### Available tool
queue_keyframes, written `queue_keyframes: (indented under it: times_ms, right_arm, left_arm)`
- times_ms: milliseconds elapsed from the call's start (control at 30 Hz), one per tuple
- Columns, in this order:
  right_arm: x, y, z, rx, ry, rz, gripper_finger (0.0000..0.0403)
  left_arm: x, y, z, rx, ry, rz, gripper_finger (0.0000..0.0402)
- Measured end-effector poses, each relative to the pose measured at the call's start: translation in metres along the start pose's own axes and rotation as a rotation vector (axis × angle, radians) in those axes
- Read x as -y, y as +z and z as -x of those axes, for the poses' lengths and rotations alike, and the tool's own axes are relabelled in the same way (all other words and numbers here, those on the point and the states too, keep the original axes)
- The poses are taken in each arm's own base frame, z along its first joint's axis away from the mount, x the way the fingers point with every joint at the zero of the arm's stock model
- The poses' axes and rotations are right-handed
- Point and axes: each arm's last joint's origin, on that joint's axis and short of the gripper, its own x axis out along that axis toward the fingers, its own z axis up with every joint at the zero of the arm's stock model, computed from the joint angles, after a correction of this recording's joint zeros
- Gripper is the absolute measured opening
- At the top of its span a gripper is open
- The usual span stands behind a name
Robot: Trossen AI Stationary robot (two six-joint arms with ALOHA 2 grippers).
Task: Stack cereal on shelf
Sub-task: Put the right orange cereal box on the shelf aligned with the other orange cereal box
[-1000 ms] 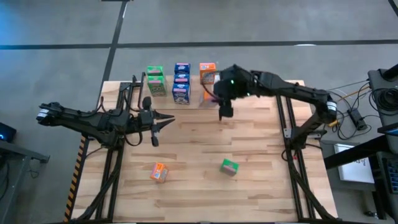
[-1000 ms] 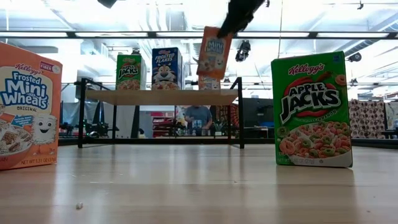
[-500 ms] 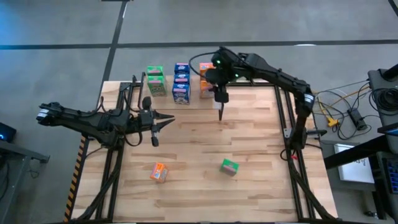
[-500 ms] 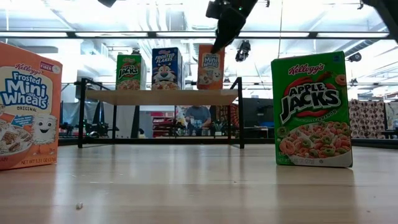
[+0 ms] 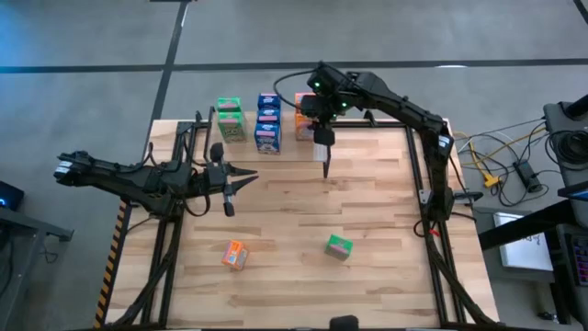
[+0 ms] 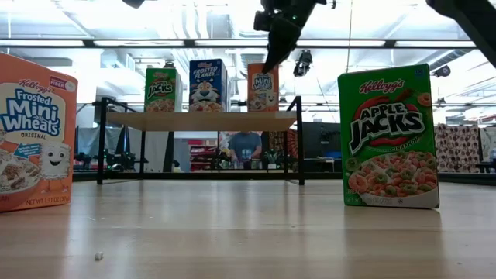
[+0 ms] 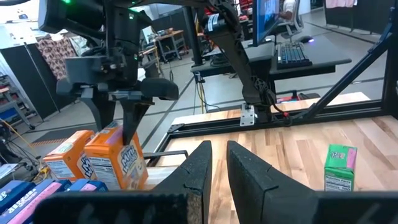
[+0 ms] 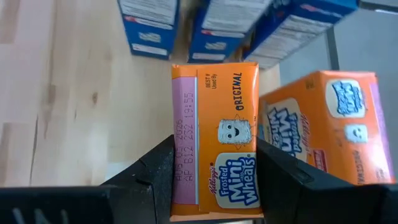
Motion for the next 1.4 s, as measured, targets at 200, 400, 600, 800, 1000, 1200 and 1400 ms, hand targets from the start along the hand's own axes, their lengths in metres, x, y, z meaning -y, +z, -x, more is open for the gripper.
queue_keyframes:
  times_ms: [200, 400, 600, 800, 1000, 1200, 1400]
  right_arm:
    - [0.004, -0.003, 0.000, -0.003, -0.006, -0.018, 0.0166]
    - [0.004, -0.002, 0.000, 0.002, -0.005, -0.029, 0.0166]
    - [0.004, -0.003, -0.003, -0.001, -0.003, -0.031, 0.0166]
    - [0.004, -0.004, -0.006, -0.003, 0.001, -0.030, 0.0166]
    - [0.005, -0.003, -0.010, 0.010, -0.006, -0.017, 0.0166]
    - [0.005, -0.003, -0.012, 0.016, -0.010, -0.025, 0.0171]
    - [0.005, -0.004, -0.014, 0.010, -0.011, -0.026, 0.0195]
  left_arm:
    - [0.000, 0.000, 0.000, 0.000, 0.000, 0.000, 0.0032]
    - [0.000, 0.000, 0.000, 0.001, 0.000, 0.001, 0.0032]
    - [0.000, 0.000, 0.000, 0.002, 0.000, 0.001, 0.0032]
    - [0.000, 0.000, 0.000, 0.002, 0.000, 0.001, 0.0032]
    - [0.000, 0.000, 0.000, 0.002, 0.000, 0.001, 0.0032]
    - [0.000, 0.000, 0.000, 0.002, 0.000, 0.001, 0.0032]
    - [0.000, 0.000, 0.000, 0.002, 0.000, 0.001, 0.0032]
